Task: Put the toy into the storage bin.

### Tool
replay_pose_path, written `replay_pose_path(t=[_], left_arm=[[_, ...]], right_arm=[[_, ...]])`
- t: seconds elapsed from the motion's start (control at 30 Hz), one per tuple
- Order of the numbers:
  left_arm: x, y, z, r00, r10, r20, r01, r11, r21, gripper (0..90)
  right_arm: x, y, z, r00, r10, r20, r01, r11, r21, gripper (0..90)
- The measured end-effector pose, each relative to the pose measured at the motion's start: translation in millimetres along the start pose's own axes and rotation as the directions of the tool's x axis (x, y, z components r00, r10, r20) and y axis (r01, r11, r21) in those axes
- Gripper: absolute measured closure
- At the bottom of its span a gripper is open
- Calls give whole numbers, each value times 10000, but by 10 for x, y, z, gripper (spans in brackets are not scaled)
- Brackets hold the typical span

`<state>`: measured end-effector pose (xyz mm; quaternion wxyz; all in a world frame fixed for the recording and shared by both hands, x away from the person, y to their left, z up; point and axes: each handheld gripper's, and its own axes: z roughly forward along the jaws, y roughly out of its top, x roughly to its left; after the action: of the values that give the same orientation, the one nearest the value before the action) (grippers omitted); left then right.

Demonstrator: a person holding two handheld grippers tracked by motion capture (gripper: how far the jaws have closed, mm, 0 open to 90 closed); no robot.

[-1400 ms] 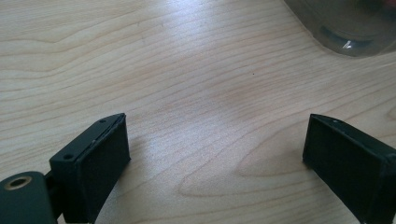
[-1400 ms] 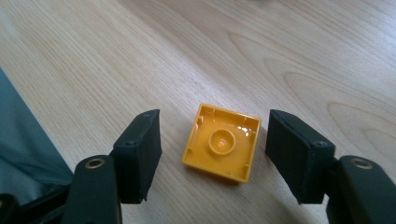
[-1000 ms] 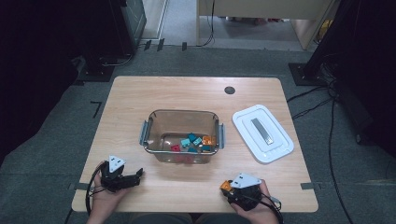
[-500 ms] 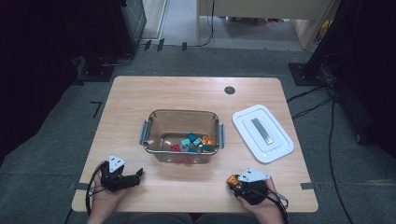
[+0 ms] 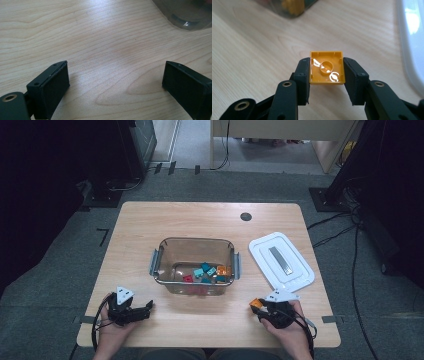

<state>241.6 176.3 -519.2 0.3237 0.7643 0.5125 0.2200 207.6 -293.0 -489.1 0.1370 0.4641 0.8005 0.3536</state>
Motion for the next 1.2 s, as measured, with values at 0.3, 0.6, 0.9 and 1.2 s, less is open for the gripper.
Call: replay_pose_path(t=[0.3,0.6,0.9,1.2], left_arm=[[0,0,0,10000,-6,-5,5,10000,-5,70],[0,0,1,10000,-5,-3,5,10000,-6,70],[-1,0,1,10000,-15,-5,15,10000,-14,70],[0,0,1,10000,-11,3,11,10000,-15,70]], right_arm=[[-104,319,-165,9998,106,150,-101,9995,-293,602],[-132,686,-292,9999,-22,162,31,9984,-569,601],[-86,963,-337,9997,-249,-37,246,9972,-701,601],[-4,1259,-368,9986,-508,-114,495,9940,-974,602]])
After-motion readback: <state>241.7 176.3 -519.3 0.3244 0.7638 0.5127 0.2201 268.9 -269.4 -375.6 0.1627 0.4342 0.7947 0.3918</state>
